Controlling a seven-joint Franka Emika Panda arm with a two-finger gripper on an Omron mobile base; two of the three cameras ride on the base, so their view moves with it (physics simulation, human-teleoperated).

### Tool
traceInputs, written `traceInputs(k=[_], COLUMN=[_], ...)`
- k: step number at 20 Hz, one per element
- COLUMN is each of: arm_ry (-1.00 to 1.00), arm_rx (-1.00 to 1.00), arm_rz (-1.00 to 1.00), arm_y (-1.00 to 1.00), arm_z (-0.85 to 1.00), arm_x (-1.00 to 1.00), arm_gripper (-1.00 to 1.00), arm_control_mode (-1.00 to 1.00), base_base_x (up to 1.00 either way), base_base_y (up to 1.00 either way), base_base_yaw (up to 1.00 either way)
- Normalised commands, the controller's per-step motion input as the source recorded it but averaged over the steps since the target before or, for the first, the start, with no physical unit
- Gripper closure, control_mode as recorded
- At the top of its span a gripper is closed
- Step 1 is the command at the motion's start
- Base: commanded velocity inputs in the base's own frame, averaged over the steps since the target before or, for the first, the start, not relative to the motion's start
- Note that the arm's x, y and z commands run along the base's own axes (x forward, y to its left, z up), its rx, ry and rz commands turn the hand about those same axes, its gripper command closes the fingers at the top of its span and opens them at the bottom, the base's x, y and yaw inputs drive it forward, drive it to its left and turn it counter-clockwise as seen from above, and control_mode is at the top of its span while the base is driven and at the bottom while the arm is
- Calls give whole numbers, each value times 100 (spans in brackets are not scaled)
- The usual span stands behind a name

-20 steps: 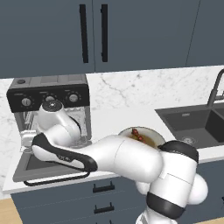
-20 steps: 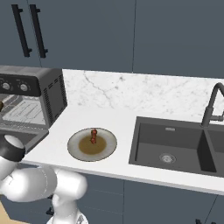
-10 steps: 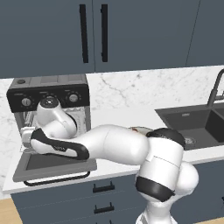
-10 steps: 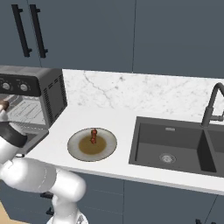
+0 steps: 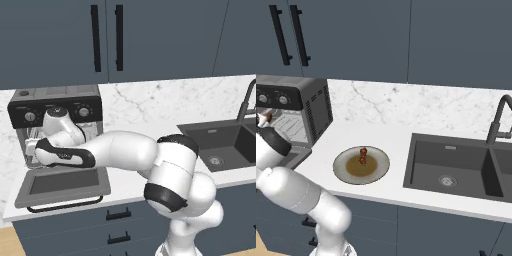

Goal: Pick up the kebab skewer and baguette bread, and place them inside the toaster oven. Close the toaster oven door and start by setting the timer.

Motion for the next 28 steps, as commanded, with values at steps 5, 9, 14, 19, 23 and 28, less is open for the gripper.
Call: traceInputs(k=[5,9,14,19,23,28], arm_ry=[7,9,7,5,3,0], arm_rx=[0,0,0,0,-1,0], arm_rz=[0,0,0,0,0,0], arm_y=[4,4,0,0,-9,-17], arm_z=[-15,-59,-66,-55,-18,2], arm_x=[-9,-57,-52,-52,-21,0], arm_gripper=[100,100,100,100,100,100], arm_control_mode=[-100,-100,-100,-100,-100,-100], base_base_x=[0,0,0,0,0,0], base_base_y=[0,0,0,0,0,0], base_base_yaw=[0,0,0,0,0,0])
